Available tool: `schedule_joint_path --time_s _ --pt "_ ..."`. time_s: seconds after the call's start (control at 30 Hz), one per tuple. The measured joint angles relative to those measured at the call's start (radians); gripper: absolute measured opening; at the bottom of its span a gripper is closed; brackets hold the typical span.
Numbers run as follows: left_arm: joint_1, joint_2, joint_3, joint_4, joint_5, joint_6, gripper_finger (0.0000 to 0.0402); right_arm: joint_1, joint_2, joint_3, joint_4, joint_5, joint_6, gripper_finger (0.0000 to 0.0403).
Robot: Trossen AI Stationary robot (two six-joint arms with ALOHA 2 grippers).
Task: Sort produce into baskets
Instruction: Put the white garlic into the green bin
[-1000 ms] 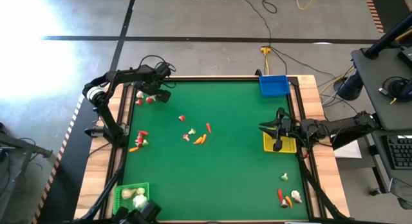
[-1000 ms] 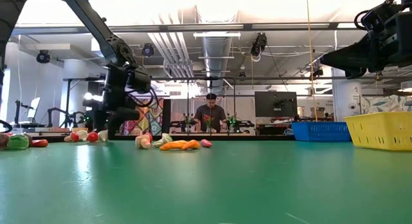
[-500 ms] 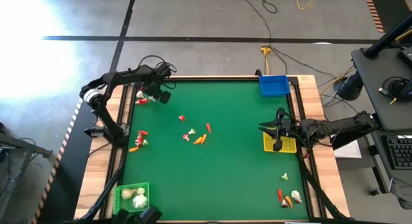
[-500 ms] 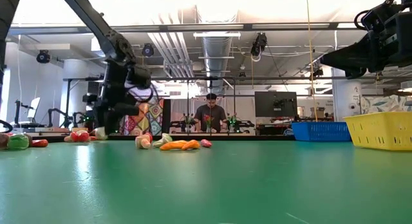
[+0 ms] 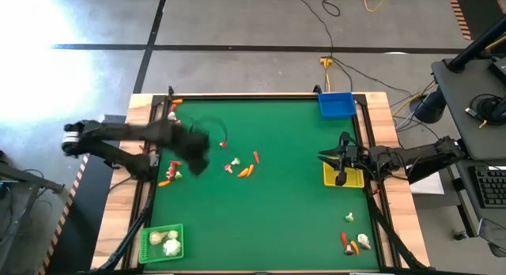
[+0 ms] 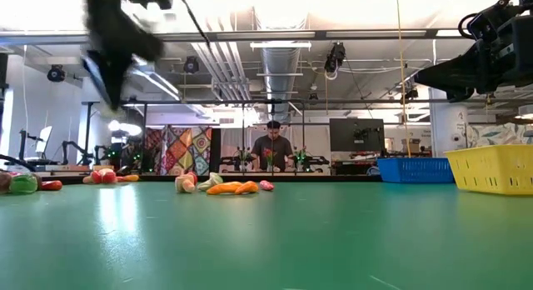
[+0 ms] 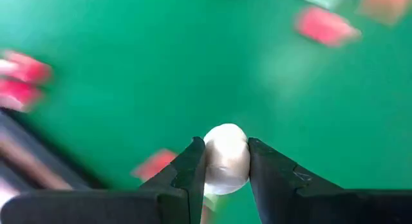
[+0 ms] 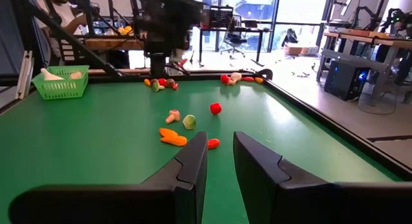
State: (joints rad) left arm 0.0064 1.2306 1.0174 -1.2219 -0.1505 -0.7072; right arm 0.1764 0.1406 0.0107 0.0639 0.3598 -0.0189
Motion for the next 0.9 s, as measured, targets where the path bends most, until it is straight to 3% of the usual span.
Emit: schedule_joint_path --time_s 0.23,0.3,0.4,0.53,0.73,0.9 --pt "-0.792 -0.07 -0.005 0.088 0.04 -0.723 0.0086 0.0 0.0 0.0 0.0 0.0 0.0 0.0068" --pt "-0.961 -0.042 -0.004 0.13 0.0 -0.935 0.0086 0.0 0.0 0.0 0.0 0.0 0.0 0.0068" --pt "-1.128 0.024 -0.002 0.163 -0.018 -1.163 0.0086 0.0 0.0 0.0 0.0 0.0 0.0 0.0068" --pt "-1.22 0.125 0.0 0.18 0.02 -1.243 0.0086 0.0 0.0 0.0 0.0 0.0 0.0 0.0068" --pt "-1.205 0.247 0.0 0.261 0.137 -1.182 0.0089 0.0 0.0 0.0 0.0 0.0 0.0 0.0068" --pt "-1.186 0.291 0.001 0.256 0.14 -1.158 0.0113 0.0 0.0 0.0 0.0 0.0 0.0 0.0068"
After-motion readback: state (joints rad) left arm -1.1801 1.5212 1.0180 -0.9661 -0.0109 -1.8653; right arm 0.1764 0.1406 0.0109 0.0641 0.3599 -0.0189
